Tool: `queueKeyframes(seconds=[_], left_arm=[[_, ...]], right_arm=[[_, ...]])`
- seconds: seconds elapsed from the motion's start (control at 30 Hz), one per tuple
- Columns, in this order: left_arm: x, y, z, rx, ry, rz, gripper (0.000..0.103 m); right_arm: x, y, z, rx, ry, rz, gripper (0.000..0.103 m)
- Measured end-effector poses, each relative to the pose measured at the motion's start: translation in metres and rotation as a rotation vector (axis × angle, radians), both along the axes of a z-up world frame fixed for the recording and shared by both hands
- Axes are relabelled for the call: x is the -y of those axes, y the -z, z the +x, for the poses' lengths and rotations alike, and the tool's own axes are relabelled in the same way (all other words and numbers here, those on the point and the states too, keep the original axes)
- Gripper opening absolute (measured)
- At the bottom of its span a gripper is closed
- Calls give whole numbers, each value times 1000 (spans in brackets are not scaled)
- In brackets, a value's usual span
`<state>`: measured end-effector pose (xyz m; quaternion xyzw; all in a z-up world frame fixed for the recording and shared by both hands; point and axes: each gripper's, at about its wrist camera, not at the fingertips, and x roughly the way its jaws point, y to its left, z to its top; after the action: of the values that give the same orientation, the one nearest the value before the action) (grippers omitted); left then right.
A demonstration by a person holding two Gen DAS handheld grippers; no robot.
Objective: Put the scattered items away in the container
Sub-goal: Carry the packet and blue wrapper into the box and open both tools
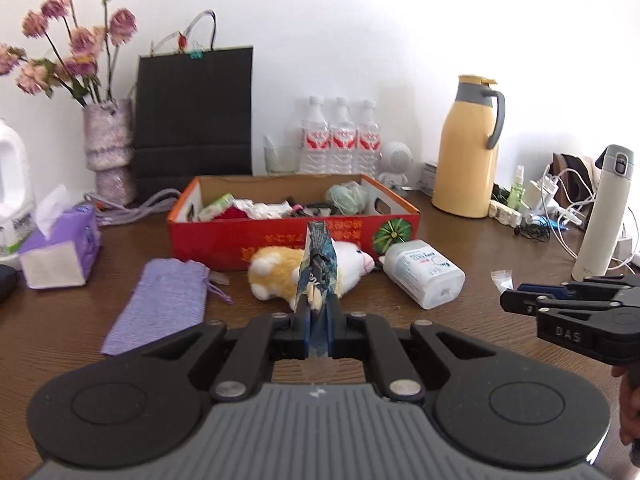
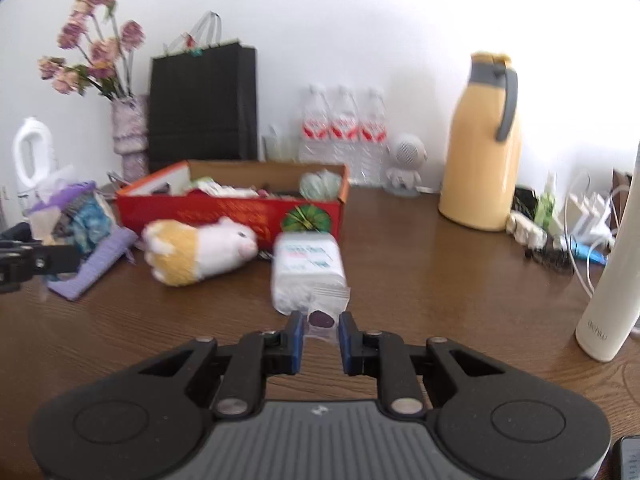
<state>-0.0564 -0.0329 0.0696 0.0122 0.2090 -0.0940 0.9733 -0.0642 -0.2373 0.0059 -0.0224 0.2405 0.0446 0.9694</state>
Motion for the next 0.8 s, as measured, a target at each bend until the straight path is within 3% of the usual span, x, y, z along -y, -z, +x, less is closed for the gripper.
queueKeyframes(seconds=[0.2,0.4,0.63,0.8], left_arm=[[-2,-5,-41,106,-72,83,8],[-9,-14,-48,138,-81,57,8],[-25,-51,9,202,-77,14,8],[-41,-91,98,182,-68,-28,8]], right_arm=[[-32,-27,-36,138,-47,-23,17],[-42,-44,-45,196,-60,-7,17],[-35,-75,-4,255,-62,14,17],[-22,-119,62,296,-80,49,17]])
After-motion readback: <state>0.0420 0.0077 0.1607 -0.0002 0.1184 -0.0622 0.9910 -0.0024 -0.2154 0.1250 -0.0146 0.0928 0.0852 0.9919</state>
